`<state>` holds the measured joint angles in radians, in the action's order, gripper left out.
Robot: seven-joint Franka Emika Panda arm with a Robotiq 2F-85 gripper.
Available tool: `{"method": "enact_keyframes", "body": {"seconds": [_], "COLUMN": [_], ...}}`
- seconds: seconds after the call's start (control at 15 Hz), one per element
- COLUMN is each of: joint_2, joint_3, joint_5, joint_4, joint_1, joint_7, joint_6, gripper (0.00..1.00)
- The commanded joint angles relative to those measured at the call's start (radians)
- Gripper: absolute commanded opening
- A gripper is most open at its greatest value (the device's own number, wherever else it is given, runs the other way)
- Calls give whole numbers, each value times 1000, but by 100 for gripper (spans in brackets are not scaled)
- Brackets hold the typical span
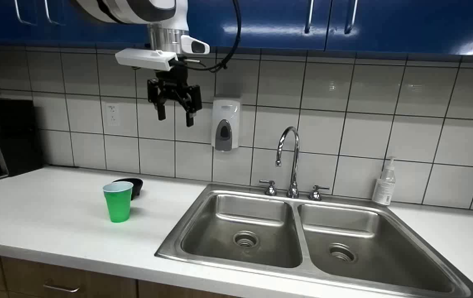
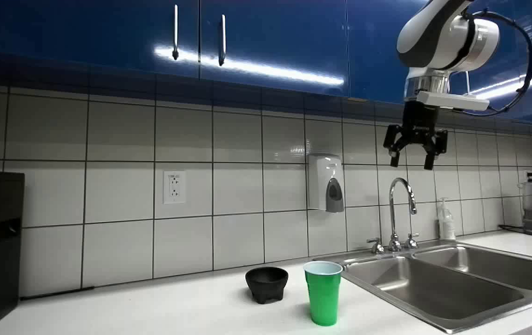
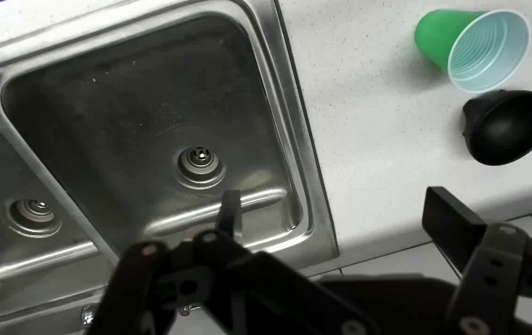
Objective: Put the black bowl in the sink on the left.
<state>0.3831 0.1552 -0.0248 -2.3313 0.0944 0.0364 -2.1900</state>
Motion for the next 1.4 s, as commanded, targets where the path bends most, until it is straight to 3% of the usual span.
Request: {"method": "enact_keyframes", "body": {"seconds": [0.0, 0.73, 1.33], "joint_2": [-1, 39, 207], "joint_3": [-8, -32, -157], "joint_5": [-4, 24, 28], "joint_4": [3, -31, -164], "joint_1": [9, 0, -182], "joint_7": [3, 10, 167], "joint_6": [3, -13, 15], "gripper": [100, 100, 100]}}
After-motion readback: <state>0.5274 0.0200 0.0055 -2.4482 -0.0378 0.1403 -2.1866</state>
